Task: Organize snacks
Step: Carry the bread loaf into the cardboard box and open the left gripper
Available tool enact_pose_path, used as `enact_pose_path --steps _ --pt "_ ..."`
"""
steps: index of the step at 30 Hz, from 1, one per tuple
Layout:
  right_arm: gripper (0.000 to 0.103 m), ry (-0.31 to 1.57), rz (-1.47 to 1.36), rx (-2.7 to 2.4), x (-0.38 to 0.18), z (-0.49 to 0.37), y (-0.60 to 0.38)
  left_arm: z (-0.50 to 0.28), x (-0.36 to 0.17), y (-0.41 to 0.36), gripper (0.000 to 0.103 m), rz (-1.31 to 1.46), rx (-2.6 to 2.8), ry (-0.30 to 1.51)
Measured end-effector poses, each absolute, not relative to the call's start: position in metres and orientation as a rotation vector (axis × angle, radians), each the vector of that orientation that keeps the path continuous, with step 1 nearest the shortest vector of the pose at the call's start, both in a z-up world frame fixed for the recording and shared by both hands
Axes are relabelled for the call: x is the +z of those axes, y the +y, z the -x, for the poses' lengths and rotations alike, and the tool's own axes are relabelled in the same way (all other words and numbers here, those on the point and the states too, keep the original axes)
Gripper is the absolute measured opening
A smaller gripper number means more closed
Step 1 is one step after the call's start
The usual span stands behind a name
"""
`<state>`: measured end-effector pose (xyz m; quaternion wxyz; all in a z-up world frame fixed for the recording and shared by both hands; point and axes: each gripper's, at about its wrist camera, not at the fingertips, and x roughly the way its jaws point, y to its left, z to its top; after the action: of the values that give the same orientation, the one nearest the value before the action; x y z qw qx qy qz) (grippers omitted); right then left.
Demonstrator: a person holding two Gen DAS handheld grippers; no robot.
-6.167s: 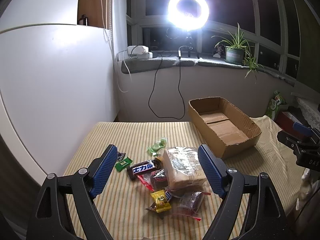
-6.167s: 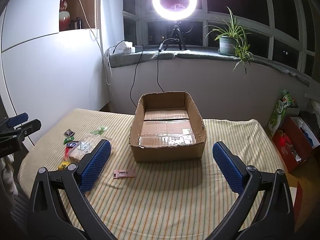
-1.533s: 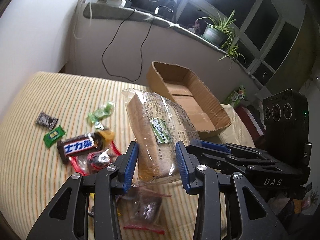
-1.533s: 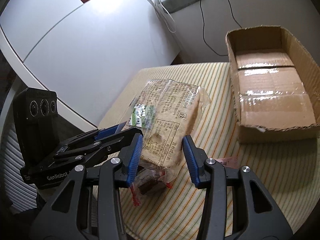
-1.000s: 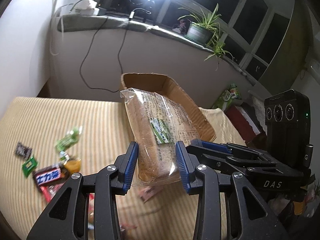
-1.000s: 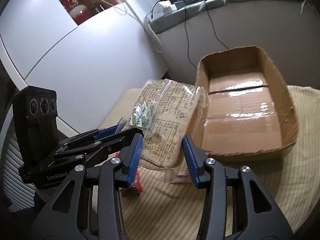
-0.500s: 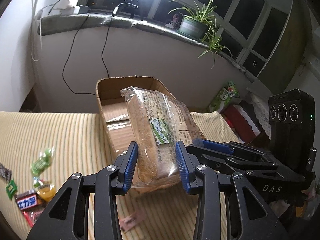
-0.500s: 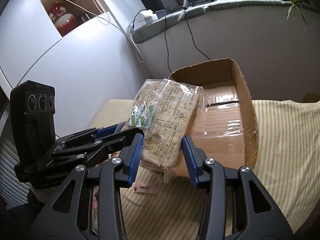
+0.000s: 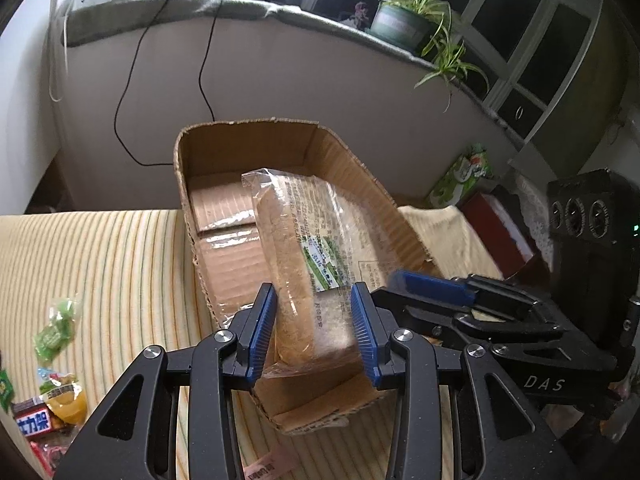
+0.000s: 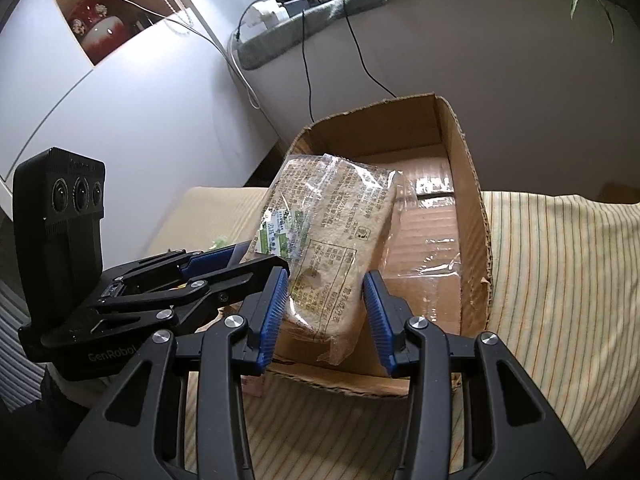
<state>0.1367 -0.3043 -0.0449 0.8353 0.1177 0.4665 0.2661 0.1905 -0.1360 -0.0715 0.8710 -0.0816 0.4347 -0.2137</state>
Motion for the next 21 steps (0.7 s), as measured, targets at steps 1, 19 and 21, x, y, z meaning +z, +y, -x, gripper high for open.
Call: enact_pose_path --steps 1,19,21 --pt "0.043 0.987 -0.235 0.549 -0.046 -0.138 -0.304 -0.190 -0.073 -0.138 0.035 0.157 -0.441 0.914" --pt "0.047 0.900 -0.166 0.471 -0.019 -0.109 -0.302 -0.147 -0.042 -0.114 0.035 0.091 -0.377 0.819" --pt "0.055 0.881 -0.160 0.468 -0.015 -0.101 -0.300 -0.137 -0.038 -0.109 0.039 0.076 -0.364 0.800"
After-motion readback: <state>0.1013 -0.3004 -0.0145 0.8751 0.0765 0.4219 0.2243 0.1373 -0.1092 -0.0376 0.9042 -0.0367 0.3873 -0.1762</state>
